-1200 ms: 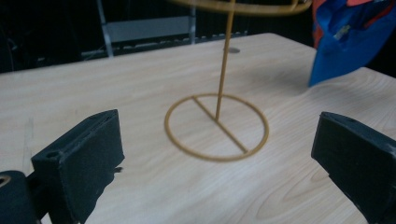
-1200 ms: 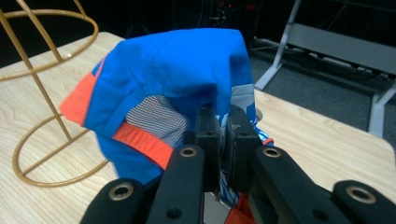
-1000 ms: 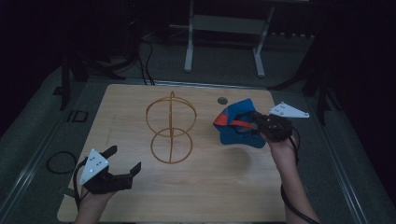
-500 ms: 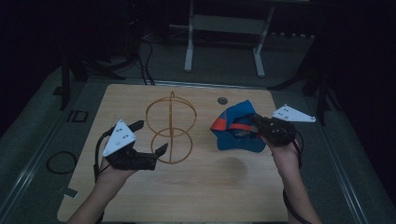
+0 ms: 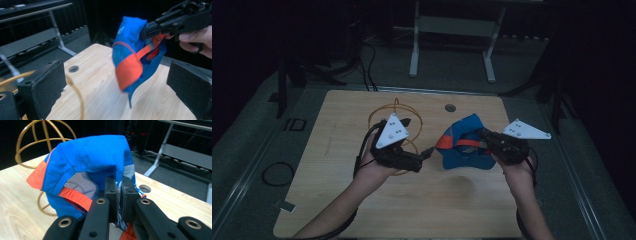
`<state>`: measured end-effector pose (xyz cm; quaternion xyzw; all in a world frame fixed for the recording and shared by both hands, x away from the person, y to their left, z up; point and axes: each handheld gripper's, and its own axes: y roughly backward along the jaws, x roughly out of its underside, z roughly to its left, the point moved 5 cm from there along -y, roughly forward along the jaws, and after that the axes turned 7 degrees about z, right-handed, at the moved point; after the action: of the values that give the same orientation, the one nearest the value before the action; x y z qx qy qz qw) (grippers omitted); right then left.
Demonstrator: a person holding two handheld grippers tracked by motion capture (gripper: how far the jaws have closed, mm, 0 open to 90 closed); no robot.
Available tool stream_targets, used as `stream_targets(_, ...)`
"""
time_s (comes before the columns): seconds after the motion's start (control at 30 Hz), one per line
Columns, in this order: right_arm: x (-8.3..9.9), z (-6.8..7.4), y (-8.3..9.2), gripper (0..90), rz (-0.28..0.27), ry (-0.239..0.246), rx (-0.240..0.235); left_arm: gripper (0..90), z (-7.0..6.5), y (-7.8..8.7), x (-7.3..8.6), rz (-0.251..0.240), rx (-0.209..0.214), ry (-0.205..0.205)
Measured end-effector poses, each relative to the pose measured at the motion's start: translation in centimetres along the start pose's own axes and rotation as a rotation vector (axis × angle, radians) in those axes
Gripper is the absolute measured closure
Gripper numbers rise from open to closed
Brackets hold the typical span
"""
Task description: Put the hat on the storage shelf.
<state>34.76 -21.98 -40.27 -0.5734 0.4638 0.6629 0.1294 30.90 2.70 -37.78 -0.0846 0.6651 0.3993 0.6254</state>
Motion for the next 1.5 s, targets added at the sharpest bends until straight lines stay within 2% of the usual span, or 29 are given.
stream_targets(0.1,0.2,0.1,-0.1,85.9,0.004,0.000,-0.002,5.5,-0.5,-1.2,-0.8,0.005,0.024,-0.015)
stream_targets(0.17,0.3,0.2,-0.1,85.9,0.007,0.002,-0.003,6.5,-0.9,-2.2,-1.5,0.000,0.063,-0.018)
stream_targets(0.3,0.4,0.3,-0.1,86.0,0.011,0.006,-0.011,14.3,-1.4,-3.9,-2.5,0.009,0.061,-0.048)
stream_targets(0.37,0.3,0.5,0.0,85.9,0.007,0.010,-0.016,15.0,-1.5,-4.9,-3.0,0.019,0.081,-0.041)
stream_targets(0.43,0.3,0.7,0.2,86.0,0.008,0.016,-0.020,17.6,-1.6,-5.6,-3.3,0.020,0.087,-0.050)
stream_targets(0.47,0.2,0.7,0.2,85.9,0.007,0.018,-0.021,19.5,-1.7,-6.2,-3.5,0.031,0.086,-0.066)
stream_targets(0.53,0.1,0.9,0.3,85.9,0.006,0.024,-0.024,23.5,-1.7,-7.2,-3.6,0.060,0.120,-0.070)
stream_targets(0.67,0.0,1.1,0.3,85.9,0.002,0.026,-0.030,33.9,-2.0,-8.5,-3.4,0.101,0.160,-0.075)
stream_targets(0.7,0.0,1.1,0.3,85.9,0.002,0.026,-0.030,35.1,-2.0,-8.5,-3.4,0.101,0.160,-0.075)
stream_targets(0.73,0.0,1.2,0.3,85.9,0.006,0.030,-0.034,35.1,-2.1,-9.2,-3.2,0.128,0.157,-0.091)
stream_targets(0.93,0.2,1.5,0.3,85.9,0.015,0.046,-0.030,60.0,-1.8,-9.7,-2.8,0.155,0.165,-0.086)
stream_targets(1.03,0.3,1.5,0.2,85.9,0.021,0.041,-0.033,69.0,-1.9,-10.0,-2.5,0.174,0.174,-0.091)
stream_targets(1.17,0.5,1.7,0.0,85.9,0.026,0.043,-0.034,73.8,-2.0,-10.6,-2.4,0.203,0.159,-0.106)
stream_targets(1.27,0.5,1.7,-0.1,85.8,0.031,0.044,-0.034,83.3,-2.1,-11.0,-2.3,0.223,0.140,-0.112)
stream_targets(1.33,0.6,1.7,-0.1,85.8,0.033,0.038,-0.035,87.8,-2.2,-11.2,-2.4,0.227,0.103,-0.131)
stream_targets(1.5,0.9,1.7,-0.1,85.6,0.025,0.020,-0.031,89.0,-2.7,-11.4,-2.7,0.222,0.030,-0.191)
